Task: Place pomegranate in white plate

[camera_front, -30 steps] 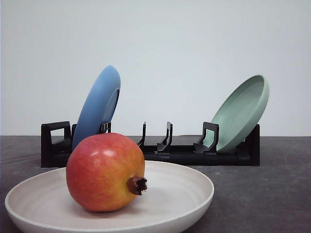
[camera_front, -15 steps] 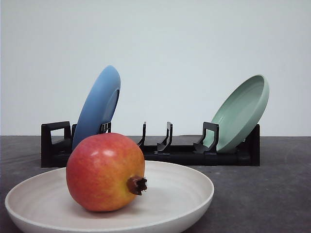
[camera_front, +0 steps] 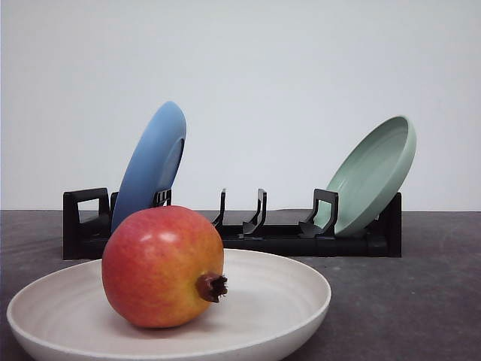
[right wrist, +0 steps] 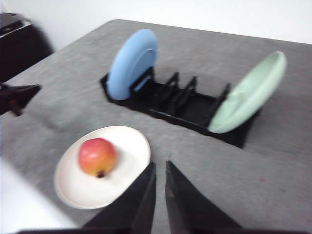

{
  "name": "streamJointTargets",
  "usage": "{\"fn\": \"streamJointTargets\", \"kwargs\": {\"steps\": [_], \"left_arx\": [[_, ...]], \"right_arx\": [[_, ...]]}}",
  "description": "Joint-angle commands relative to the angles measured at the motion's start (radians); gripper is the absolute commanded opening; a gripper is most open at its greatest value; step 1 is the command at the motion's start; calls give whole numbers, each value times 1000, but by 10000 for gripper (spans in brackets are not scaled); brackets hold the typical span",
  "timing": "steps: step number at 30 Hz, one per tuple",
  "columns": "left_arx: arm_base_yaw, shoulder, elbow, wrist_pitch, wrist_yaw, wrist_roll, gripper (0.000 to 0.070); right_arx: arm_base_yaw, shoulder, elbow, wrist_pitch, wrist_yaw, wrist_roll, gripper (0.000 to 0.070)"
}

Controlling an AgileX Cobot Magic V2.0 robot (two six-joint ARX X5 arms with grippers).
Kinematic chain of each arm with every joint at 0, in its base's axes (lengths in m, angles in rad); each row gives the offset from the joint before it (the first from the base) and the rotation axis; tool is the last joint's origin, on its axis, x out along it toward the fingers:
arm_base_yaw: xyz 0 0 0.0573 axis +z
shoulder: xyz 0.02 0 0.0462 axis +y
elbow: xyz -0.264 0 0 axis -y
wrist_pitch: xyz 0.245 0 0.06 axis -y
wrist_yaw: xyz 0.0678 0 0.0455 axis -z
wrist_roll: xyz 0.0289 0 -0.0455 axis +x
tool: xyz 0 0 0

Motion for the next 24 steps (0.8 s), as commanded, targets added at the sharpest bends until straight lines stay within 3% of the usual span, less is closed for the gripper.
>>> {"fn": "streamJointTargets", "kwargs": {"steps": [1, 6, 8, 12, 15, 19, 24], "left_arx": [[2, -1, -10, -5, 7, -3, 0], [2, -1, -10, -5, 7, -3, 0], [2, -1, -10, -5, 7, -3, 0], [2, -1, -10, -5, 7, -3, 0], [2, -1, -10, -5, 7, -3, 0], [2, -1, -10, -5, 7, -3, 0], [2, -1, -10, -5, 7, -3, 0]], "right_arx": [[-61, 5, 2, 10, -23, -10, 32], [-359, -8, -67, 32, -16, -22, 32], [-483, -20, -130, 88, -1, -118, 32], [-709, -66, -323, 357, 7, -307, 32], [-849, -116, -503, 643, 3, -348, 32], [-938, -187, -719, 930, -3, -337, 32], [-949, -259, -885, 1054, -28, -336, 32]]}}
